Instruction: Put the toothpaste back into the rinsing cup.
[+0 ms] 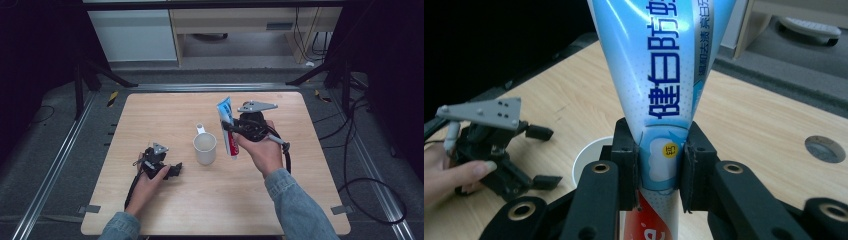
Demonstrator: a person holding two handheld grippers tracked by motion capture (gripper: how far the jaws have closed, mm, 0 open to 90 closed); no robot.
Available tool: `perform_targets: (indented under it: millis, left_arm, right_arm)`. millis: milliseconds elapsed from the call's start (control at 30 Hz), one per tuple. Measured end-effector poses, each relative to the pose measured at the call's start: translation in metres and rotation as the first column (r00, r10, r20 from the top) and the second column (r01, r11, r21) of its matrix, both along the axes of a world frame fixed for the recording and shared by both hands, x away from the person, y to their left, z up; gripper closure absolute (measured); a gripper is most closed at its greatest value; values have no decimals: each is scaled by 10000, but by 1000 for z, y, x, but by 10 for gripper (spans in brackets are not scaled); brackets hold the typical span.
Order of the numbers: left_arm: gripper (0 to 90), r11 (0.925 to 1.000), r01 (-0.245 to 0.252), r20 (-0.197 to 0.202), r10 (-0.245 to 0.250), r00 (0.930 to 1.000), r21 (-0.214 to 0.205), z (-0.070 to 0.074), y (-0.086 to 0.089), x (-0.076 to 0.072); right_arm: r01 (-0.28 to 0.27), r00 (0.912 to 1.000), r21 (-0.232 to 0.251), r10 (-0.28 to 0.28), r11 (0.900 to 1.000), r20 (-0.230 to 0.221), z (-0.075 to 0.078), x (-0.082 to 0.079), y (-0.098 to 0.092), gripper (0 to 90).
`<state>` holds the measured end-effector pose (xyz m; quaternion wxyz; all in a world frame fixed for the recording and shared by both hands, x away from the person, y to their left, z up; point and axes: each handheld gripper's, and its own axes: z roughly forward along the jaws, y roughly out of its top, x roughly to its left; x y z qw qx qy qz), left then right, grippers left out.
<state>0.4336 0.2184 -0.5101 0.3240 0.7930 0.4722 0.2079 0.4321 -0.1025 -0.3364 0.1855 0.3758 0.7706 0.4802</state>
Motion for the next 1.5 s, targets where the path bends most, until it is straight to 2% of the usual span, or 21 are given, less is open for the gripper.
perform_targets:
  millis: [533,967,1500]
  left_arm:
    - [0,10000,-1,-1,1,10000,-3,0,0,0]
    - [0,10000,2,-2,-2,10000,-1,0,0,0]
    - [0,10000,11,-2,-11,10000,1,0,0,0]
  right_arm:
    - [342,9970,442,-372,9984,681,10,7,4,728]
    - [479,9948,665,-536,9966,863,12,11,8,728]
    - [490,9899,1186,-640,9917,1262,12,12,21,728]
